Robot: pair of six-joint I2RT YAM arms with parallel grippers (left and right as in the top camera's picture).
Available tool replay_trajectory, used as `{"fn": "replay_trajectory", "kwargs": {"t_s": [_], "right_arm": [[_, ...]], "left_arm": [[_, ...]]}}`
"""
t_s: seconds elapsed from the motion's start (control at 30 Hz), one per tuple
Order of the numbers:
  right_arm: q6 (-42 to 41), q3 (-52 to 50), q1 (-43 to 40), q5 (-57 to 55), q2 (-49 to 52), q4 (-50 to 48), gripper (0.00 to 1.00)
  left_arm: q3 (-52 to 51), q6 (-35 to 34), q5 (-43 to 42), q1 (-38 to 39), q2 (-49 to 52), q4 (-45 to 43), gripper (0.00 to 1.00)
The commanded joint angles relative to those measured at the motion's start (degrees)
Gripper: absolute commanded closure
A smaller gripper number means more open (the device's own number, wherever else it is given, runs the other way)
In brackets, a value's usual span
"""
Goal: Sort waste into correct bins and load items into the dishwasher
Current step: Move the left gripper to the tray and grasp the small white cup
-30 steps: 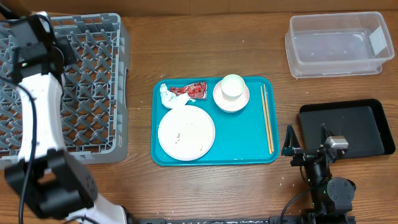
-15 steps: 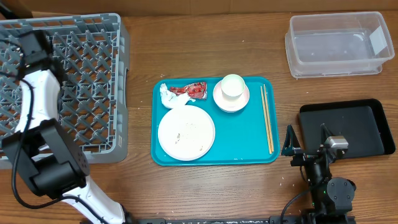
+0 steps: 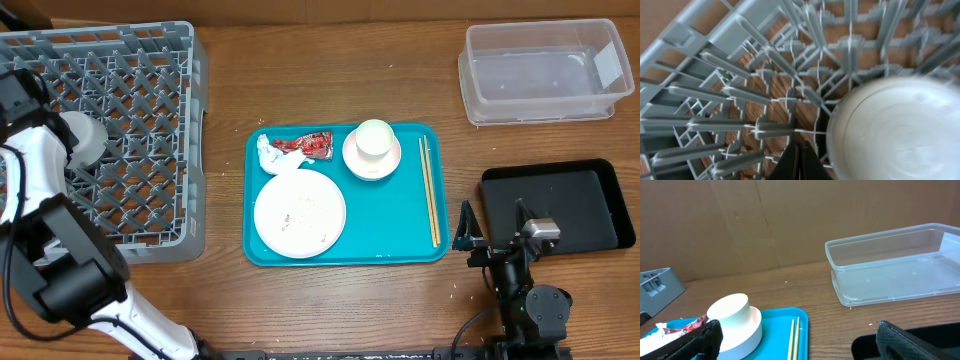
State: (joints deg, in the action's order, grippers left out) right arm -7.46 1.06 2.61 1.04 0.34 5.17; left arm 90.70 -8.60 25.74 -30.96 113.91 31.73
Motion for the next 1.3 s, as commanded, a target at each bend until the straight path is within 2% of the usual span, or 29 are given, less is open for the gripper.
{"fn": "replay_trajectory", "kwargs": {"t_s": [0.0,0.1,0.13,0.2,0.23,0.3,0.33,0.37,0.4,0.43,0.47,0.53,0.63,0.73,0.87,0.93,1.03,1.27], "right_arm": [[0.2,-0.6,-0.1,-0.3,-0.2,-0.3,0.00],[0.2,-0.6,-0.1,-0.3,-0.2,-0.3,0.00],[0.2,-0.6,-0.1,-0.3,-0.2,-0.3,0.00],[0.2,-0.6,-0.1,-0.3,-0.2,-0.3,0.00],[0.2,-0.6,-0.1,-0.3,-0.2,-0.3,0.00],[0.2,-0.6,-0.1,-0.3,-0.2,-0.3,0.00],[0.2,-0.6,-0.1,-0.3,-0.2,-0.3,0.00],[0.2,-0.6,-0.1,-0.3,-0.2,-0.3,0.00],[0.2,-0.6,-0.1,-0.3,-0.2,-0.3,0.00],[0.2,-0.6,-0.1,-0.3,-0.2,-0.3,0.00],[0.2,-0.6,-0.1,-0.3,-0.2,-0.3,0.00],[0.2,-0.6,-0.1,-0.3,-0.2,-0.3,0.00],[0.2,-0.6,-0.1,-0.3,-0.2,-0.3,0.00],[0.2,-0.6,-0.1,-0.3,-0.2,-0.3,0.00],[0.2,-0.6,-0.1,-0.3,-0.2,-0.3,0.00],[0.2,-0.6,-0.1,-0.3,-0.2,-0.3,0.00],[0.2,-0.6,-0.1,-0.3,-0.2,-0.3,0.00],[0.2,-0.6,-0.1,-0.3,-0.2,-0.3,0.00]], "left_arm": [[1.2,-12.5,-8.9,1.5,-10.8,-0.5,0.96],[1.2,-19.6,-26.7,2.9,-15.7,-0.4,0.96],[1.2,-21.0,-35.2,3.5,-17.1,-0.5,0.95],[1.2,-21.8,-49.5,5.1,-18.6,-0.4,0.65],[1.2,-21.8,-56.1,6.2,-18.8,-0.3,0.59],[1.2,-21.2,-66.6,9.7,-18.5,-0.3,0.38],[1.2,-19.9,-69.5,12.2,-18.1,-0.1,0.21],[1.2,-18.0,-71.2,14.5,-17.7,0.3,0.09],[1.2,-15.5,-72.1,17.7,-17.1,1.2,0.07],[1.2,-13.5,-72.0,20.6,-16.6,2.1,0.07],[1.2,-10.8,-71.0,24.3,-15.7,3.0,0.15],[1.2,-7.9,-67.3,31.2,-14.0,4.1,0.23],[1.2,-5.9,-58.9,41.0,-11.1,3.8,0.19],[1.2,1.2,-51.2,50.4,-8.7,2.3,0.20],[1.2,4.4,-30.1,61.8,-6.6,0.8,0.20],[1.2,5.0,-22.1,66.3,-5.6,0.2,0.24],[1.2,8.3,-18.5,70.6,-4.0,-0.1,0.24],[1.2,6.4,-18.4,72.7,1.6,-0.5,0.33]]}}
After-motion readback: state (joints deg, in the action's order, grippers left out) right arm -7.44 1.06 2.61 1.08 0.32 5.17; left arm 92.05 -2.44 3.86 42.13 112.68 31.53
